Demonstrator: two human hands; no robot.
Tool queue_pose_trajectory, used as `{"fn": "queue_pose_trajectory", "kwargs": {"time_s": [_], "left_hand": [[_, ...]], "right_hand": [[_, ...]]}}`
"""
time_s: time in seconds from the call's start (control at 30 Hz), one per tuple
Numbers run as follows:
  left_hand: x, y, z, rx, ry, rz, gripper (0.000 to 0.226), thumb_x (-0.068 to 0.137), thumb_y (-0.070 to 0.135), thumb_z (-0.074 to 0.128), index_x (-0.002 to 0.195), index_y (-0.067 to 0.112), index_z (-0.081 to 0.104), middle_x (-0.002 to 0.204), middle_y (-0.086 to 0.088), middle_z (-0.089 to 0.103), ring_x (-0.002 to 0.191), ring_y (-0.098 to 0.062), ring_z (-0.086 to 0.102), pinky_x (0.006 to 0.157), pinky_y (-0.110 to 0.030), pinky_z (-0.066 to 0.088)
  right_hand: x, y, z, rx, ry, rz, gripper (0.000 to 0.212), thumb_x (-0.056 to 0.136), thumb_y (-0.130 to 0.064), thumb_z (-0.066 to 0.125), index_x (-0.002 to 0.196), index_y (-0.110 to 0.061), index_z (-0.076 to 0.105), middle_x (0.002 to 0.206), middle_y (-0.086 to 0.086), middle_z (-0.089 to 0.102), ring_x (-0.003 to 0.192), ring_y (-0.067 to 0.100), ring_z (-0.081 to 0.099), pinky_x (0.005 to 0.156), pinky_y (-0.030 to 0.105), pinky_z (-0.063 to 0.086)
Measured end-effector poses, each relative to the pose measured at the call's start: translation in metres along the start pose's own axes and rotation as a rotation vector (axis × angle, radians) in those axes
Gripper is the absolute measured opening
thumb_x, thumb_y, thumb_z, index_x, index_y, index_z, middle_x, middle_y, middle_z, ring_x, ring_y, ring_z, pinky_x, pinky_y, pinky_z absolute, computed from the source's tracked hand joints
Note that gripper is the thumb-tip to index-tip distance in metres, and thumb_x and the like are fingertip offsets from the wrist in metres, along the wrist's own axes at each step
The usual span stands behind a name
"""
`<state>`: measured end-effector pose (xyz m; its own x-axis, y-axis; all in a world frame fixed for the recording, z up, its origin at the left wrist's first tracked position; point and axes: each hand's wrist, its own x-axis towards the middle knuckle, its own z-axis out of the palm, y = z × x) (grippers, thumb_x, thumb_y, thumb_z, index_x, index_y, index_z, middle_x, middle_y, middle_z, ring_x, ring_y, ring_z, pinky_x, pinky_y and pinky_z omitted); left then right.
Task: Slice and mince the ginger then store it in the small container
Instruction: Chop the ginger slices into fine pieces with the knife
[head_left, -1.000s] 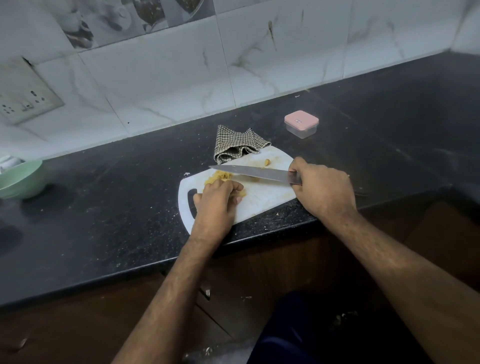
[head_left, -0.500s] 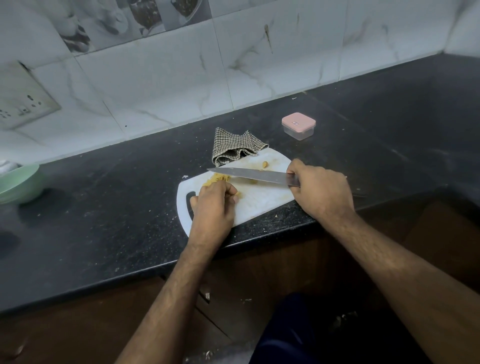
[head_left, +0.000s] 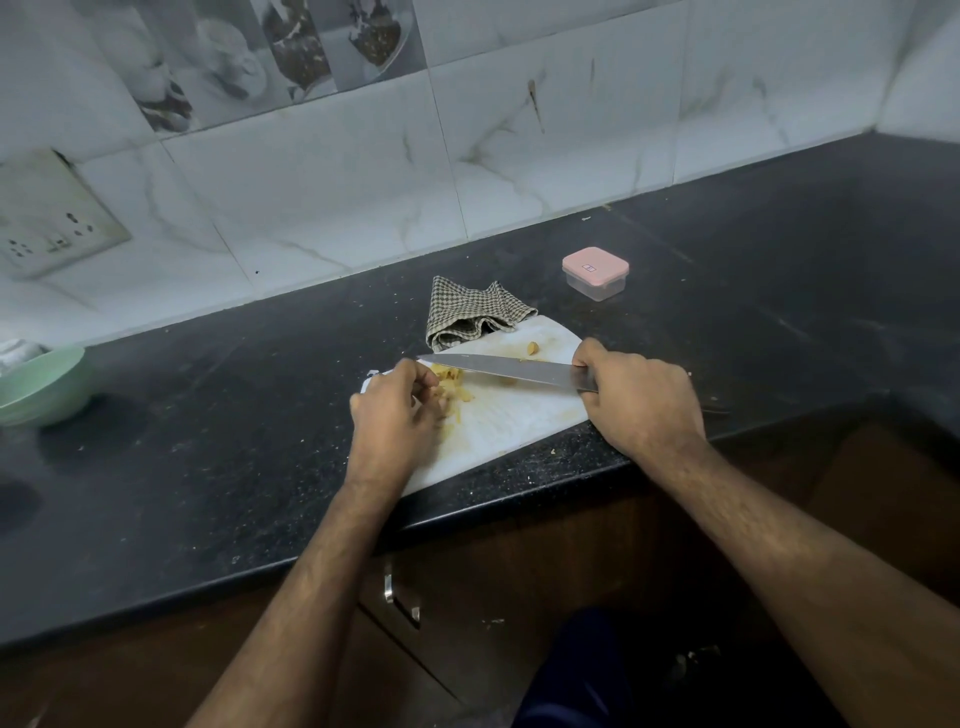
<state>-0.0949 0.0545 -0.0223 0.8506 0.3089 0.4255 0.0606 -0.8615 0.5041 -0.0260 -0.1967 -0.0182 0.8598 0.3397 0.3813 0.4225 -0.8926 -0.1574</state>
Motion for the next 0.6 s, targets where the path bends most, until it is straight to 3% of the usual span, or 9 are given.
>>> {"fn": "queue_pose_trajectory", "kwargs": {"time_s": [0.1, 0.17, 0.3, 0.47, 0.6], "left_hand": [[0.004, -0.008, 0.000, 0.033, -0.028, 0.002, 0.007, 0.094, 0.025, 0.071, 0.101, 0.028, 0.071, 0.091, 0.014, 0.063, 0.096, -0.017, 0.056, 0.095, -0.047, 0.044], [0.006, -0.012, 0.003, 0.074, -0.038, 0.013, 0.010, 0.099, 0.026, 0.065, 0.106, 0.025, 0.073, 0.100, 0.009, 0.062, 0.105, -0.019, 0.054, 0.091, -0.041, 0.037], [0.006, -0.011, 0.007, 0.060, -0.036, 0.015, 0.010, 0.100, 0.020, 0.060, 0.099, 0.025, 0.068, 0.104, 0.009, 0.063, 0.106, -0.018, 0.051, 0.090, -0.039, 0.030], [0.002, -0.009, 0.004, -0.026, -0.009, 0.009, 0.006, 0.094, 0.023, 0.068, 0.090, 0.025, 0.072, 0.082, 0.021, 0.064, 0.091, -0.015, 0.063, 0.096, -0.050, 0.048], [-0.003, -0.006, 0.000, -0.060, 0.025, 0.039, 0.002, 0.086, 0.021, 0.075, 0.084, 0.021, 0.076, 0.074, 0.021, 0.065, 0.079, -0.006, 0.063, 0.086, -0.040, 0.055]], "right_hand": [[0.000, -0.002, -0.001, -0.033, 0.017, 0.007, 0.018, 0.095, -0.030, 0.057, 0.107, -0.028, 0.044, 0.080, -0.007, 0.064, 0.062, 0.019, 0.059, 0.060, 0.033, 0.052], [0.000, -0.003, -0.001, -0.058, 0.028, 0.014, 0.018, 0.095, -0.029, 0.056, 0.109, -0.026, 0.044, 0.079, -0.007, 0.063, 0.061, 0.021, 0.060, 0.058, 0.034, 0.051], [0.003, -0.003, -0.002, -0.071, 0.016, 0.020, 0.018, 0.096, -0.029, 0.054, 0.110, -0.026, 0.044, 0.081, -0.006, 0.064, 0.063, 0.021, 0.061, 0.058, 0.034, 0.050], [0.003, -0.001, -0.001, -0.056, 0.011, 0.018, 0.016, 0.097, -0.030, 0.054, 0.110, -0.027, 0.045, 0.082, -0.007, 0.064, 0.063, 0.019, 0.060, 0.058, 0.034, 0.051], [0.003, -0.001, 0.000, -0.045, 0.011, 0.013, 0.018, 0.096, -0.031, 0.056, 0.110, -0.027, 0.045, 0.082, -0.007, 0.064, 0.065, 0.018, 0.062, 0.060, 0.035, 0.055]]}}
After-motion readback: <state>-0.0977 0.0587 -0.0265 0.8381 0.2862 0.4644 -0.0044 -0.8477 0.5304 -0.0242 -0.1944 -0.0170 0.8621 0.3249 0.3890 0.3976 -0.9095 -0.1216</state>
